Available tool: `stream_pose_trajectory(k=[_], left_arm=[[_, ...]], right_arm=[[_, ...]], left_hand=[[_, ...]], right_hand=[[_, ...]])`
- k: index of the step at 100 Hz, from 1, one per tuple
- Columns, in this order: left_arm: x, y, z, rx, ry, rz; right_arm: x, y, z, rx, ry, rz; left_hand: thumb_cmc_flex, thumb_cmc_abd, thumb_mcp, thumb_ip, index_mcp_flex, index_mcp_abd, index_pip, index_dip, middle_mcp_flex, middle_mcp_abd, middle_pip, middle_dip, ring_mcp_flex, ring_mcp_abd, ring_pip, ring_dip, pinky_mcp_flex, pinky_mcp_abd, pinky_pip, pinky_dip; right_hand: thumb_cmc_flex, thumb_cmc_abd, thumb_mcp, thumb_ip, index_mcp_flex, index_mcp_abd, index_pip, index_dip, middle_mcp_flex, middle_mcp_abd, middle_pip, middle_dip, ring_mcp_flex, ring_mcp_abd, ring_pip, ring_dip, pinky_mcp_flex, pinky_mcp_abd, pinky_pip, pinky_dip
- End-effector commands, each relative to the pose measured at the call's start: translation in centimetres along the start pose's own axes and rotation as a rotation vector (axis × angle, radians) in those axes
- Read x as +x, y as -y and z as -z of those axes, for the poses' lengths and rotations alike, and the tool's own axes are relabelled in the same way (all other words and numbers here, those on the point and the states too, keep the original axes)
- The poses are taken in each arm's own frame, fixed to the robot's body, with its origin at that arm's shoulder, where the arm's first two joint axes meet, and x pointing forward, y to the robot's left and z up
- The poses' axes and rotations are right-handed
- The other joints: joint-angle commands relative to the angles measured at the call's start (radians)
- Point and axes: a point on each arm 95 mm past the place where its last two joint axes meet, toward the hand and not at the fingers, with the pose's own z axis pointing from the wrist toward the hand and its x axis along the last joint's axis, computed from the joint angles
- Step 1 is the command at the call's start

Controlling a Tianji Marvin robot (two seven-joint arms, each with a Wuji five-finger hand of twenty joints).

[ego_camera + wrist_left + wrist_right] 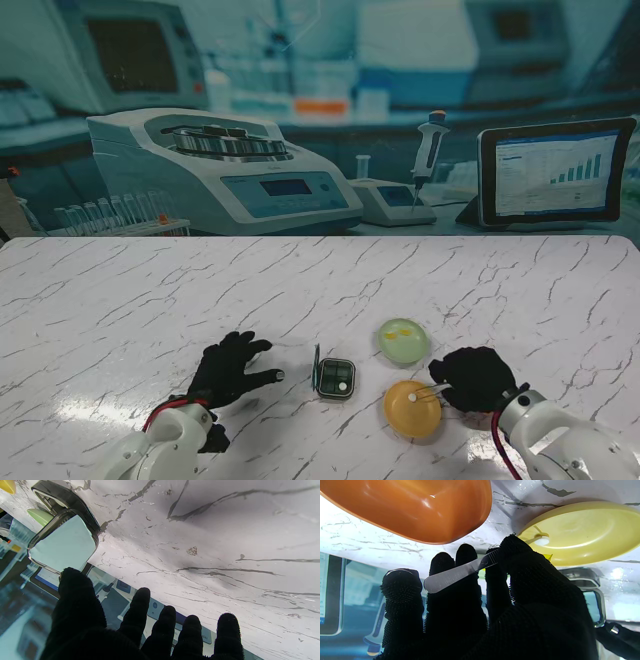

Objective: Refill the pill box with tweezers

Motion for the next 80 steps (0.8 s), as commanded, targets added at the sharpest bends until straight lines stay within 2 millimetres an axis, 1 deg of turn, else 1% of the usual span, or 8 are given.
stream_pose_trajectory(k=[1, 80], left_arm=[[0.20, -0.52, 0.14, -0.016, -0.015, 0.016], [0.11, -0.56, 0.24, -0.024, -0.014, 0.024]], right_arm=[[0.35, 0.09, 0.03, 0.007, -0.009, -0.004], [1.13, -0.11, -0.16, 0.023, -0.039, -0.007]], left_hand=[[-0.031, 0.055, 0.011, 0.033, -0.020, -0.031, -0.014, -0.014, -0.027, 0.009, -0.025, -0.009, -0.042, -0.011, -0.022, -0.001, -0.010, 0.008, -0.041, 0.011], [-0.031, 0.055, 0.011, 0.034, -0.023, -0.043, -0.016, -0.016, -0.034, 0.015, -0.030, -0.015, -0.046, -0.009, -0.027, -0.003, -0.010, 0.008, -0.057, 0.010]], right_hand=[[0.042, -0.016, 0.034, -0.003, -0.028, 0.000, 0.007, 0.004, -0.030, 0.037, -0.003, 0.015, -0.017, -0.032, -0.005, 0.014, 0.001, -0.511, 0.001, 0.008], [0.038, -0.016, 0.040, -0.006, -0.033, 0.008, 0.004, 0.002, -0.031, 0.038, -0.015, 0.020, -0.018, -0.032, -0.009, 0.015, -0.001, -0.505, -0.007, 0.015]])
